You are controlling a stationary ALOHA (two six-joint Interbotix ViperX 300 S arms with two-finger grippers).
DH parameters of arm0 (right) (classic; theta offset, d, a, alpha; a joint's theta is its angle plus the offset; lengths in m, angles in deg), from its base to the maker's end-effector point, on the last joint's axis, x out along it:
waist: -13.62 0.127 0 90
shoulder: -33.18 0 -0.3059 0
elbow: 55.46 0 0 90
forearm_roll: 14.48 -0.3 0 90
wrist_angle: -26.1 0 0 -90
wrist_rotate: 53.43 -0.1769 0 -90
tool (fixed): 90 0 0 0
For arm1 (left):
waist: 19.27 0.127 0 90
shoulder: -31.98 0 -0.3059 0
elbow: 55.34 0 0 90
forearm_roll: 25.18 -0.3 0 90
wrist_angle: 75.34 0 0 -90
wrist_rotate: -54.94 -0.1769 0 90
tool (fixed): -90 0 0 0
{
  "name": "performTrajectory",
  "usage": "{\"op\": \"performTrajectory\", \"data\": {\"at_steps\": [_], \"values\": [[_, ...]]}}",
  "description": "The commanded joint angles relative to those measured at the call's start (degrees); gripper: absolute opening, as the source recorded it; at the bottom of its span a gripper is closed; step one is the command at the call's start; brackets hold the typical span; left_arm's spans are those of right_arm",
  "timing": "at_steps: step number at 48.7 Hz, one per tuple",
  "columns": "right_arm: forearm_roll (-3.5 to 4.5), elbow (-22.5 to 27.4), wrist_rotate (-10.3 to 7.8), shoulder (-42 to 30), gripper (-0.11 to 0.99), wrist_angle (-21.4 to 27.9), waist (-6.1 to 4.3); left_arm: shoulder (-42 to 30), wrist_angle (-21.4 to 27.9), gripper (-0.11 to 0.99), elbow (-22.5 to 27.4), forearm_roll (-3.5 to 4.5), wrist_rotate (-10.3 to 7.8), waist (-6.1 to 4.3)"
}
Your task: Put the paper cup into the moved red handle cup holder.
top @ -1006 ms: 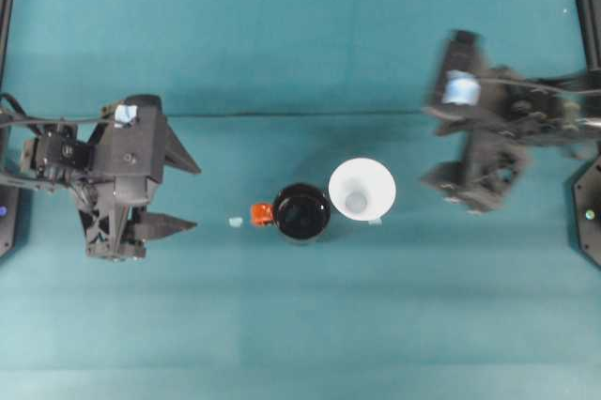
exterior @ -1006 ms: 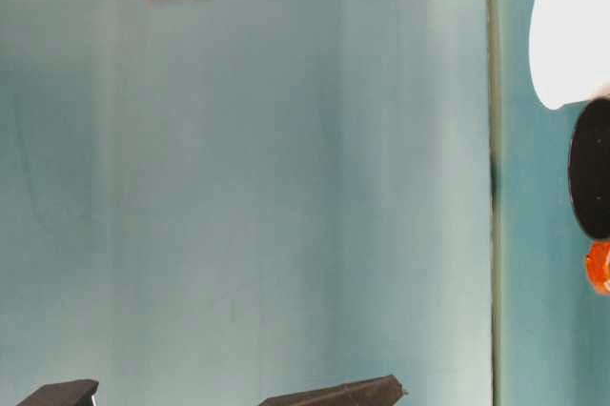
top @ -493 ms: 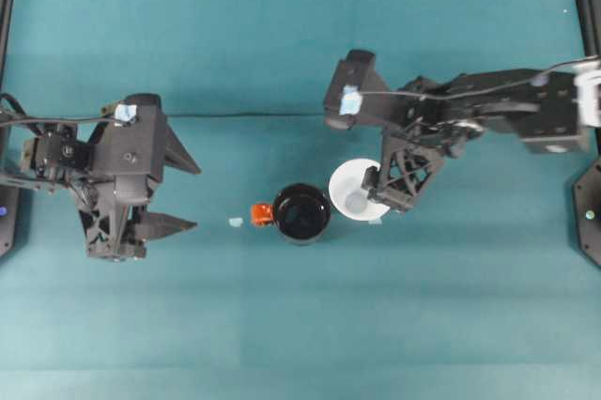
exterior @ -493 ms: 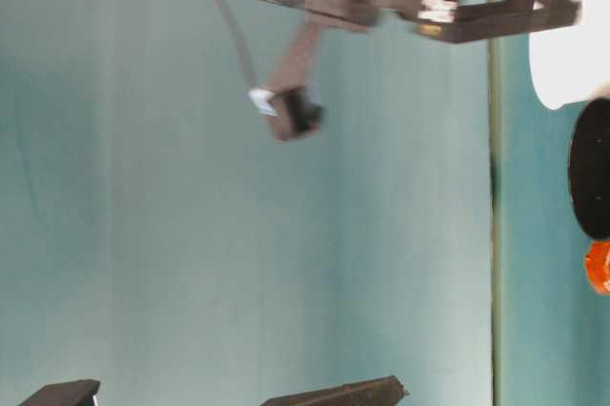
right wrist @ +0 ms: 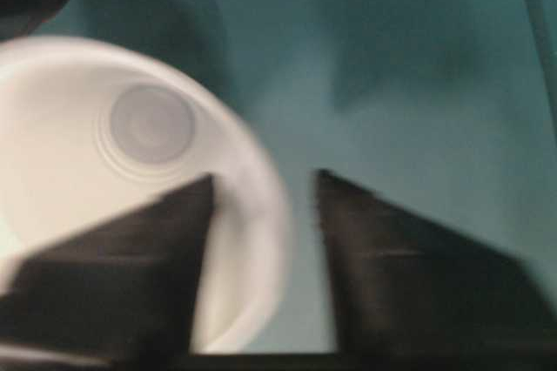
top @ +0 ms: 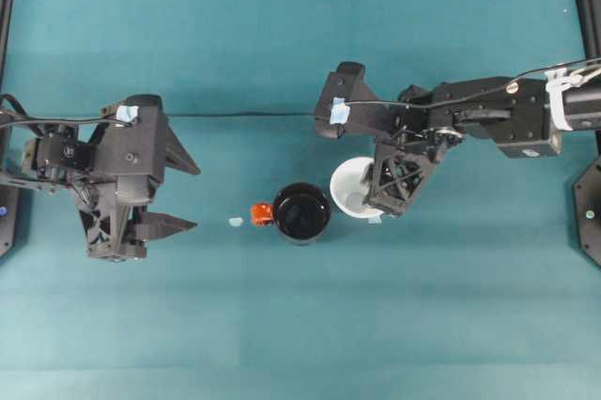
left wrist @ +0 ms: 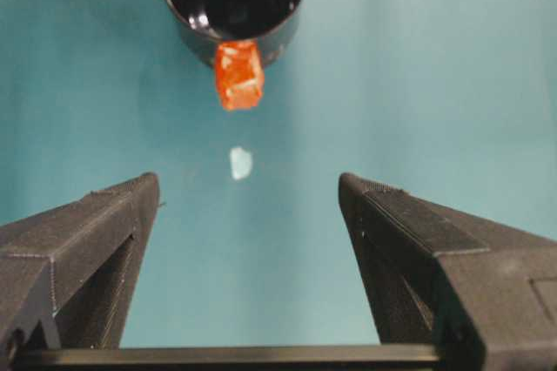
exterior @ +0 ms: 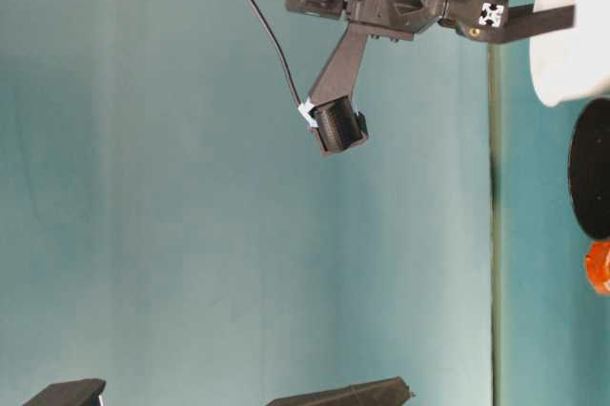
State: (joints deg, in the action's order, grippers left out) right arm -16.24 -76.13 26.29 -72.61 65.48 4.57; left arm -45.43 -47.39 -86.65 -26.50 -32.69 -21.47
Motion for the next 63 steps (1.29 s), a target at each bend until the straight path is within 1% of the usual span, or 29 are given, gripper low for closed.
{"op": "performTrajectory", "data": {"at_steps": [1,3,6,7,9,12,13,16,17,21,26,27,31,33,35,37,38,39,41,42,44,47,48,50,58,61,63], "values": [[-0.09,0.79,-0.18,0.35,0.02,0.09,0.70,0.18,-0.44,0.88,0.53,-0.18,0.09,-0.09],[-0.09,0.79,-0.18,0.44,-0.03,0.00,0.97,0.18,-0.44,0.88,0.53,-0.18,0.09,0.00],[-0.09,0.79,-0.18,0.53,-0.07,0.09,1.14,0.09,-0.44,0.88,0.53,-0.18,0.09,-0.09],[-0.09,0.79,-0.18,0.70,-0.08,0.18,1.23,0.09,-0.44,0.88,0.53,-0.26,0.09,-0.09],[-0.18,0.88,-0.18,0.97,-0.09,0.44,1.32,0.09,-0.44,0.88,0.53,-0.18,0.18,-0.09],[-0.09,1.23,-0.18,1.76,-0.10,1.76,1.41,0.09,-0.44,0.88,0.53,-0.26,0.18,-0.09],[-0.09,1.41,-0.18,2.02,-0.10,2.37,1.41,0.09,-0.44,0.88,0.53,-0.18,0.18,-0.09],[-0.09,2.20,-0.18,3.34,-0.10,4.83,1.41,0.09,-0.44,0.88,0.53,-0.26,0.26,0.00],[-0.09,2.72,0.00,4.13,-0.10,6.24,1.41,0.09,-0.44,0.88,0.53,-0.18,0.26,-0.09],[-0.09,4.39,0.18,6.77,-0.10,9.93,0.97,0.09,-0.44,0.88,0.53,-0.18,0.26,0.00],[-0.09,7.38,0.18,10.46,-0.10,14.68,-0.09,0.09,-0.44,0.88,0.53,-0.18,0.26,-0.09],[-0.18,8.26,0.18,11.16,-0.10,15.82,-0.26,0.09,-0.44,0.88,0.62,-0.18,0.26,0.00],[-0.09,11.78,0.18,13.10,-0.10,20.48,-0.97,0.09,-0.44,0.88,0.53,-0.18,0.26,-0.09],[-0.18,13.71,0.18,13.45,-0.10,22.85,-1.05,0.09,-0.44,0.88,0.53,-0.18,0.26,0.00],[-0.09,15.47,0.09,13.36,-0.10,25.14,-1.05,0.09,-0.44,0.88,0.53,-0.18,0.26,0.00],[-0.26,17.58,0.09,12.92,-0.10,27.33,-0.97,0.09,-0.44,0.88,0.53,-0.18,0.26,0.00],[-0.44,18.19,0.09,12.66,-0.10,27.95,-0.70,0.09,-0.44,0.88,0.53,0.00,0.26,-0.09],[-0.62,18.98,0.09,12.22,-0.10,28.48,-0.62,0.09,-0.44,0.88,0.53,-0.18,0.26,0.00],[-1.23,20.39,0.09,11.34,-0.10,29.00,-0.44,0.09,-0.44,0.88,0.53,-0.18,0.26,-0.09],[-1.67,21.09,0.09,10.90,-0.10,29.00,-0.26,0.09,-0.44,0.88,0.53,-0.18,0.26,-0.09],[-2.29,22.15,0.09,9.76,-0.10,28.92,0.09,0.09,-0.44,0.88,0.53,-0.18,0.26,0.00],[-2.55,23.73,0.18,8.17,-0.10,28.21,0.44,0.09,-0.44,0.88,0.53,-0.18,0.26,-0.09],[-2.46,24.17,0.18,7.73,-0.10,27.86,0.70,0.09,-0.44,0.88,0.53,-0.18,0.26,-0.09],[-2.55,24.87,0.18,6.68,-0.10,26.98,0.88,0.09,-0.44,0.88,0.53,-0.18,0.26,0.00],[-2.46,25.05,0.18,3.25,-0.10,23.20,1.32,0.09,-0.44,0.88,0.53,-0.18,0.26,-0.09],[-2.55,24.96,0.18,2.20,-0.10,21.80,1.76,0.09,-0.44,0.88,0.53,-0.18,0.26,-0.09],[-2.55,24.79,0.18,1.14,-0.10,20.21,2.29,0.09,-0.44,0.88,0.53,-0.18,0.26,-0.09]]}}
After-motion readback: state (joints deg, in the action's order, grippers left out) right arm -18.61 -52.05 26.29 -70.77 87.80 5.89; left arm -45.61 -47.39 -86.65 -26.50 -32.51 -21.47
